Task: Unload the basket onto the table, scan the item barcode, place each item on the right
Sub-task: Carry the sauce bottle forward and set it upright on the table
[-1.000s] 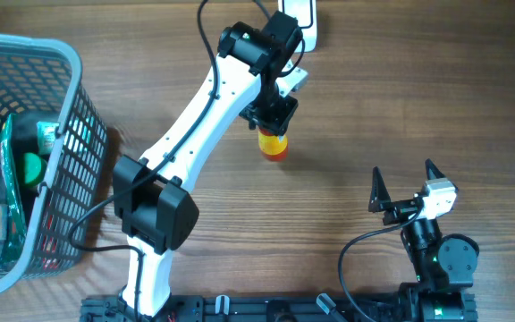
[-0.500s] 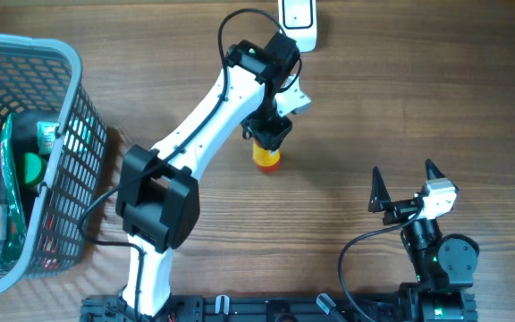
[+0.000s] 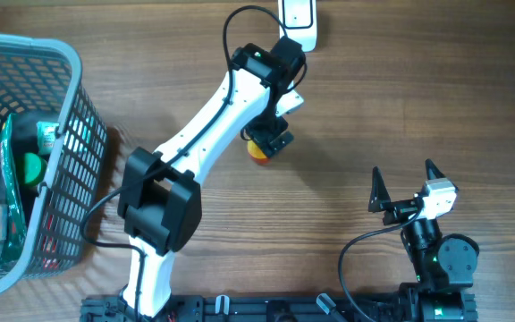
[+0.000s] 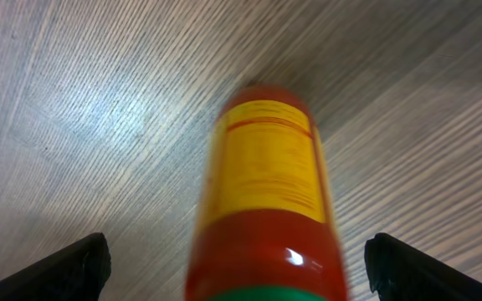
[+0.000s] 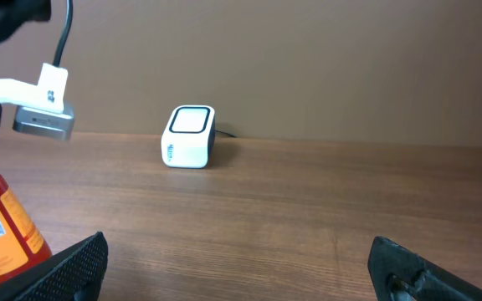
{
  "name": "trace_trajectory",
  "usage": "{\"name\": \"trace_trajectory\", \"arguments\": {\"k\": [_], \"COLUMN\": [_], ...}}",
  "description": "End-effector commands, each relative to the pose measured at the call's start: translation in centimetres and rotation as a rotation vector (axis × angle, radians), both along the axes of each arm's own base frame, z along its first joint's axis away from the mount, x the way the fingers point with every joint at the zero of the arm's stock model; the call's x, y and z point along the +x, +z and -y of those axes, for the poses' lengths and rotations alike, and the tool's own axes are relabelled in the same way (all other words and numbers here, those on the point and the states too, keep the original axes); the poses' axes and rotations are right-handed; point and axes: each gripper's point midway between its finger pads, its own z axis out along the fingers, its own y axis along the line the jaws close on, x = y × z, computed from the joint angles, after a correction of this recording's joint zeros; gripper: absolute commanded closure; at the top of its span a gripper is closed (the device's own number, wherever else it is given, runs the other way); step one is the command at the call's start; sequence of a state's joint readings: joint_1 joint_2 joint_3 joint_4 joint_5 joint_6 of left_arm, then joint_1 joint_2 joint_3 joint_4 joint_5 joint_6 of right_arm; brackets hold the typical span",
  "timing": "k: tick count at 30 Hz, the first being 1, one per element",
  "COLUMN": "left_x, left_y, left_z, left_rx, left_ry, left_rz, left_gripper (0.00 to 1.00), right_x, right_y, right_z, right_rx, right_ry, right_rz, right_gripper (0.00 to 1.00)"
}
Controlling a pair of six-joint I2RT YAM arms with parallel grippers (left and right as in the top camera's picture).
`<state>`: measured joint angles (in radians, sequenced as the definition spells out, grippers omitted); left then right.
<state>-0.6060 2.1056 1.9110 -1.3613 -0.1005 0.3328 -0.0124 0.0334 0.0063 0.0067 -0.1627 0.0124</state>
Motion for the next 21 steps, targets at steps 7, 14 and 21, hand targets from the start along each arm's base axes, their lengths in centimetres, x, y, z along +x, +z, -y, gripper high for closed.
{"name": "trace_trajectory", "arguments": {"k": [7, 14, 21], "left_x": [-4.6, -6.1, -4.4], "left_y": [15.2, 23.0, 27.4], "left_z": [4.4, 3.0, -2.9], "left_rx": [-0.28, -0.465, -0.554], "left_ry": [-0.065, -0.023, 0.219], "left_rz": [0.328, 0.513, 0.637], "left_gripper": [0.0, 0.0, 0.0], "right_x": [0.0, 0.0, 0.0], "right_y": [0.1, 0.1, 0.1], "right_z": [0.4, 0.4, 0.4], "right_rx": [-0.012, -0.012, -0.012], "right_ry": [-0.02, -0.02, -0.02], "right_rz": [0.008, 0.008, 0.008], "right_gripper": [0.0, 0.0, 0.0]}}
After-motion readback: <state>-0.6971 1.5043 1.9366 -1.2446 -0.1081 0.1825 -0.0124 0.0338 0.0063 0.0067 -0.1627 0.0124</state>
